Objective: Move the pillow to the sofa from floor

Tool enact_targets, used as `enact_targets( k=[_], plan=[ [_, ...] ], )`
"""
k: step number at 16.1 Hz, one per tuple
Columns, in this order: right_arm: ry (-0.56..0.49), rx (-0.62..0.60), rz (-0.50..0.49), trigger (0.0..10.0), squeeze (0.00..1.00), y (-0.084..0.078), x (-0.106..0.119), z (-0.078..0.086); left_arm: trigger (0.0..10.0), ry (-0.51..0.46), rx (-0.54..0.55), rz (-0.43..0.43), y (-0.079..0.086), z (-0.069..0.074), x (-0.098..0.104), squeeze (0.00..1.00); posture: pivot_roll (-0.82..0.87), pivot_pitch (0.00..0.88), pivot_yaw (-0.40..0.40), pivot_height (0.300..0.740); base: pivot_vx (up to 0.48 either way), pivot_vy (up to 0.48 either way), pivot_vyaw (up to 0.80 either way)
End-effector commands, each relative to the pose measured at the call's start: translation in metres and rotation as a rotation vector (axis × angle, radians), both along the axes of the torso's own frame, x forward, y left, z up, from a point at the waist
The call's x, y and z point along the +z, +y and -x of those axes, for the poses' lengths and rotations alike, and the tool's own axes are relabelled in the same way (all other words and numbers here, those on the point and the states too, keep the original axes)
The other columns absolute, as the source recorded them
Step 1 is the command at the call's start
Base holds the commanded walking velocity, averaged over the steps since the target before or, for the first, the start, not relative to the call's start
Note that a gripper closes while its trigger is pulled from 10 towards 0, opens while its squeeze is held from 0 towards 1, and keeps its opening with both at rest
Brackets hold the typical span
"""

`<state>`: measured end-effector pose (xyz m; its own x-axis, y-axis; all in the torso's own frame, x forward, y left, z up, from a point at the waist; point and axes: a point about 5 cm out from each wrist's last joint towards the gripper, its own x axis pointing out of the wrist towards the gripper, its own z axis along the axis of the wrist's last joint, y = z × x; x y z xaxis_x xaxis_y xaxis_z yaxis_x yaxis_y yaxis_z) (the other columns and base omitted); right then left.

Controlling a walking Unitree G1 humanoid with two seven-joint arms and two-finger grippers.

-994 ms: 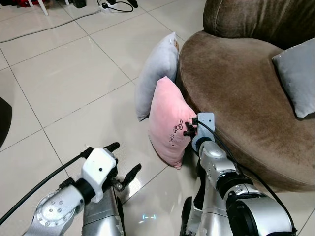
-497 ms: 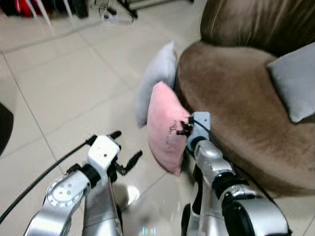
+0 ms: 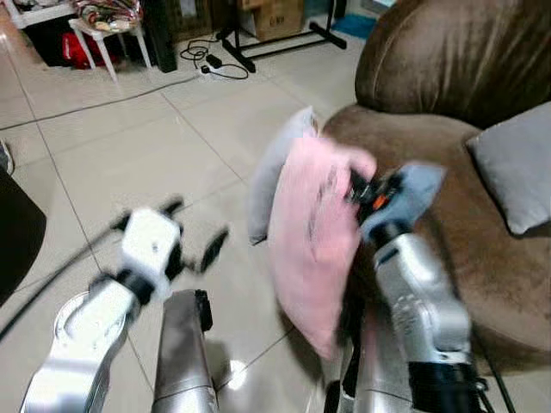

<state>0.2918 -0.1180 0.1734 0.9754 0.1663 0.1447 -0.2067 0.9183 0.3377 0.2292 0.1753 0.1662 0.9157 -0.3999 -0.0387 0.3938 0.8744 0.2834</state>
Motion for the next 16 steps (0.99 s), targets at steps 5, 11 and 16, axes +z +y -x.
enact_targets(
  k=[5,11,16],
  plan=[
    [-0.129,-0.123,-0.04,10.0,0.0,-0.029,0.058,-0.004,10.0,-0.052,0.081,0.007,-0.003,-0.013,0.01,0.0,0.0,0.0,-0.026,0.501,0.0,0.0,0.0],
    [-0.217,-0.163,-0.074,10.0,0.0,-0.039,0.105,-0.014,10.0,-0.07,0.113,-0.004,-0.001,-0.015,0.017,0.0,0.01,0.0,-0.031,0.546,0.0,0.0,0.0],
    [-0.247,-0.206,-0.104,10.0,0.0,-0.048,0.122,-0.019,10.0,-0.074,0.11,0.001,-0.003,-0.02,0.019,0.0,0.0,0.0,-0.021,0.591,0.0,0.0,0.0]
  ],
)
